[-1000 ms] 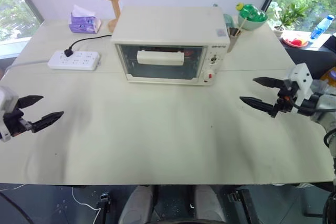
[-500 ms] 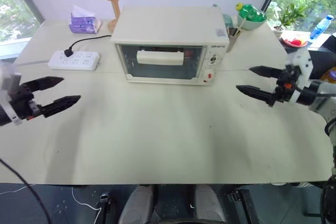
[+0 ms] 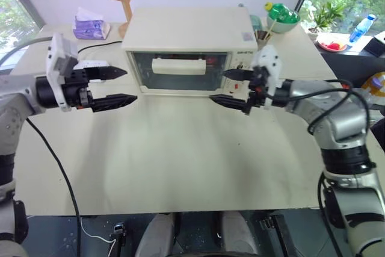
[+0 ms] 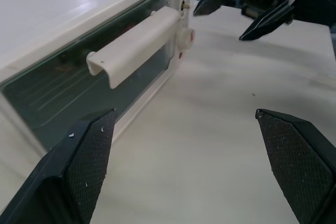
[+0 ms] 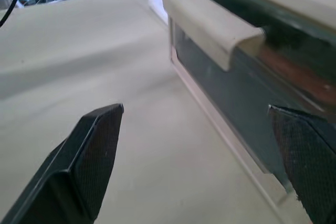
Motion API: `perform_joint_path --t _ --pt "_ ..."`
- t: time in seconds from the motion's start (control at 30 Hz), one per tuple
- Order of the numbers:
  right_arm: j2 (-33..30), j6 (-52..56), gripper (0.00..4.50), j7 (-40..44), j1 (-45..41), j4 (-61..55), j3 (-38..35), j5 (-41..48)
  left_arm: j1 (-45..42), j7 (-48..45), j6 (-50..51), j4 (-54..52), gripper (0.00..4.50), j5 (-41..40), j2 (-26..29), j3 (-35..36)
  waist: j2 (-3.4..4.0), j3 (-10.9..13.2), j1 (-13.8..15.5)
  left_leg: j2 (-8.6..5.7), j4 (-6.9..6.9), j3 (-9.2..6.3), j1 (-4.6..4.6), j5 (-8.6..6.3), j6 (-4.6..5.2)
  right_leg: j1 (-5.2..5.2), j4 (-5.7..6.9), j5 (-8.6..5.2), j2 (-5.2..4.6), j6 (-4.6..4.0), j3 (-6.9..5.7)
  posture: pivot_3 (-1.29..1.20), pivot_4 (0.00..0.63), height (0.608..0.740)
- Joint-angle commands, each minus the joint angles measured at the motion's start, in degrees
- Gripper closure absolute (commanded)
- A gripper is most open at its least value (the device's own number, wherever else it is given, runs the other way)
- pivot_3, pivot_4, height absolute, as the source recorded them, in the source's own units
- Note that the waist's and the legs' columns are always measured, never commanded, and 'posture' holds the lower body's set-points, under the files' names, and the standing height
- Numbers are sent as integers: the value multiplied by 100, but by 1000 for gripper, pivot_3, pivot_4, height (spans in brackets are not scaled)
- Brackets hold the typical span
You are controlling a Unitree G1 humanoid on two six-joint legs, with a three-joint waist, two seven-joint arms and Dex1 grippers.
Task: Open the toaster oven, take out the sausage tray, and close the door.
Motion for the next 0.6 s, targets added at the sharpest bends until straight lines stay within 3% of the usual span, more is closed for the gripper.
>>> perform_joint_path --t 0.03,0.33,0.6 --pt "263 -343 0 -82 -336 362 159 -306 -234 -108 -24 58 42 36 40 44 0 0 -3 0 -1 1 0 0 0 -3 3 0 0 0 2 0 150 740" --pt "928 -879 0 -29 -944 1315 393 -768 -125 -153 -64 106 42 164 151 182 0 0 -8 0 0 -2 -1 12 -18 -21 33 4 5 -7 7 0 150 740" --pt "1097 -803 0 313 -936 881 410 -607 -79 -36 -189 268 42 323 120 285 0 0 -9 0 4 -4 0 20 -31 -38 74 3 8 -9 15 0 150 740"
